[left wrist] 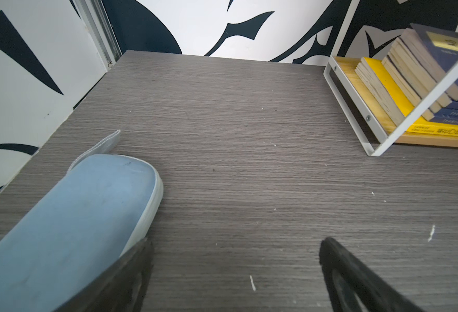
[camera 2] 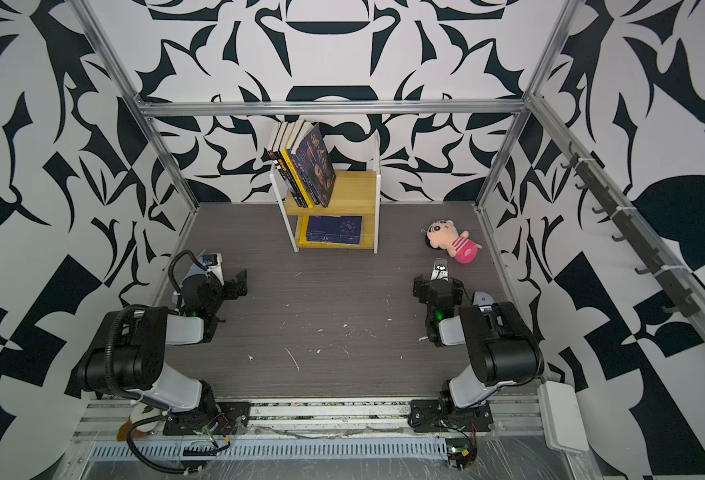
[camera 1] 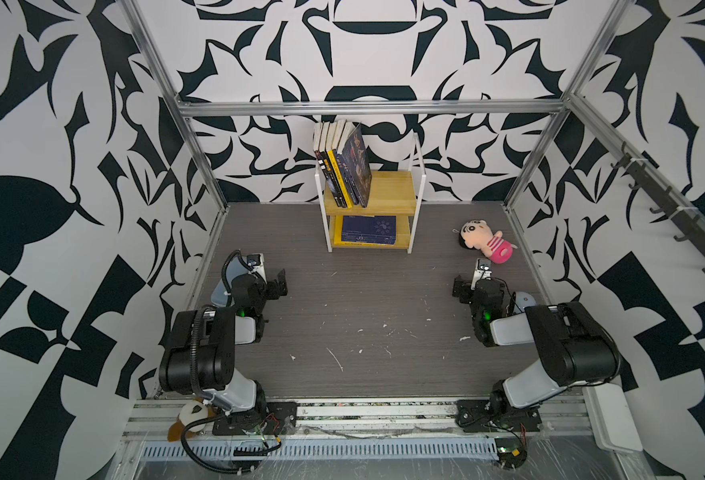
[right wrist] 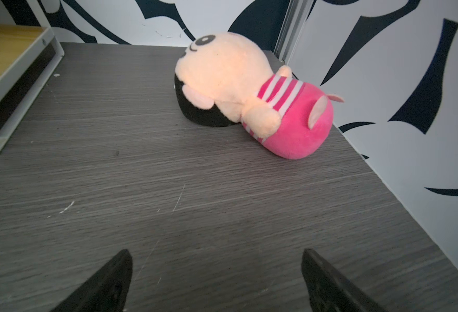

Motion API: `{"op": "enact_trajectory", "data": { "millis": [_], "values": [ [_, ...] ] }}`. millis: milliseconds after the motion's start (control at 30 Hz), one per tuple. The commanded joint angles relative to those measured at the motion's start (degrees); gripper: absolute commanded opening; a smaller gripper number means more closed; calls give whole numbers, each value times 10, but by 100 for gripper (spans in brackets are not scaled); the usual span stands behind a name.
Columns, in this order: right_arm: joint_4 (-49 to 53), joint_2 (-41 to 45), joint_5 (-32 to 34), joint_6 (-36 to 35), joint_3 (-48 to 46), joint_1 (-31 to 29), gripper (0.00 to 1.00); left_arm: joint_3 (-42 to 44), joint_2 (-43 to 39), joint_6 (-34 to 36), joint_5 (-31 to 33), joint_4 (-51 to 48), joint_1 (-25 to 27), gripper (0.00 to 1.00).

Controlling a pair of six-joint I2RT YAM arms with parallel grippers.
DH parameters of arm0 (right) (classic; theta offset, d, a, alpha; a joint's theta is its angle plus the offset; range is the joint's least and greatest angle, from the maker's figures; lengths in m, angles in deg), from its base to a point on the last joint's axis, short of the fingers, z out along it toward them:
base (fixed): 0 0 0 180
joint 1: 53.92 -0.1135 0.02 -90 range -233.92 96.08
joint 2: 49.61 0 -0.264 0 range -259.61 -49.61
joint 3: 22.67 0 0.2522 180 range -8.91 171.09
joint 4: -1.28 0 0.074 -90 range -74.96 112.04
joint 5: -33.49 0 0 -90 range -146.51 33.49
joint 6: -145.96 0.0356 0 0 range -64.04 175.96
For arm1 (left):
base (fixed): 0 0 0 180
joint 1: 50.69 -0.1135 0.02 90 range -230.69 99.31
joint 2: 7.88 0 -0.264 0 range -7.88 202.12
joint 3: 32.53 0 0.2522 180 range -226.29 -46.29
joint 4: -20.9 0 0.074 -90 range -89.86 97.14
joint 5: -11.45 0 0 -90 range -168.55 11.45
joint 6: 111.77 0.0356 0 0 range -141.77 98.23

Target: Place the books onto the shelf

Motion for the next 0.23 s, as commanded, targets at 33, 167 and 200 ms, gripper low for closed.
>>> {"op": "enact_trajectory", "data": {
  "millis": [33,167,200],
  "values": [
    [5,8,-38,-18,22,-2,100,-2,-4,-7,6,8,-2,99],
    [0,6,-39,-18,22,-2,100,14,-9,-5,-2,33,-2,99],
    [0,7,-40,-19,20,-2,100,29,-14,-2,-9,56,-2,100]
  ]
}}
